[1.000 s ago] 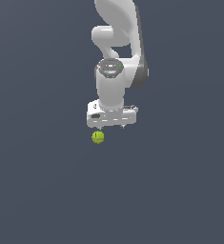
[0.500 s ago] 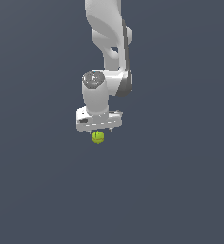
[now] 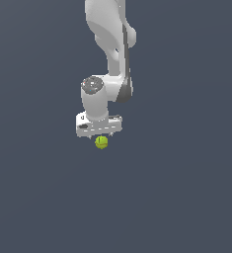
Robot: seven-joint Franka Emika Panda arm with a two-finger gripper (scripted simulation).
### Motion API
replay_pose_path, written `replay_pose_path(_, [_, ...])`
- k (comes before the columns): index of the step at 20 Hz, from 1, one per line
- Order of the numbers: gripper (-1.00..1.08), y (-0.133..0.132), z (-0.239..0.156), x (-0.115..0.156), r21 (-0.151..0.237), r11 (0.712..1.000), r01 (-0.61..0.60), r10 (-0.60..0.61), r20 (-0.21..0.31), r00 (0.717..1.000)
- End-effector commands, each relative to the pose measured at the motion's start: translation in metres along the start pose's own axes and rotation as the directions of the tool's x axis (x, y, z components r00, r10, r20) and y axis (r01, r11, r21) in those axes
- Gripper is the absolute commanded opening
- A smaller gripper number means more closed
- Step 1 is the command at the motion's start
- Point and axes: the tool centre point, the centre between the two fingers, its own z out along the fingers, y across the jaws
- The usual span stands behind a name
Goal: Pick up the object and move it to a goal position.
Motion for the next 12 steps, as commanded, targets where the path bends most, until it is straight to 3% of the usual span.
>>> replay_pose_path(1, [1.0, 0.0, 0.003, 0.0, 0.0, 1.0, 0.001, -0.001, 0.0, 1.0])
replay_pose_path(12, [1.0, 0.0, 0.046, -0.001, 0.0, 1.0, 0.003, -0.003, -0.001, 1.0])
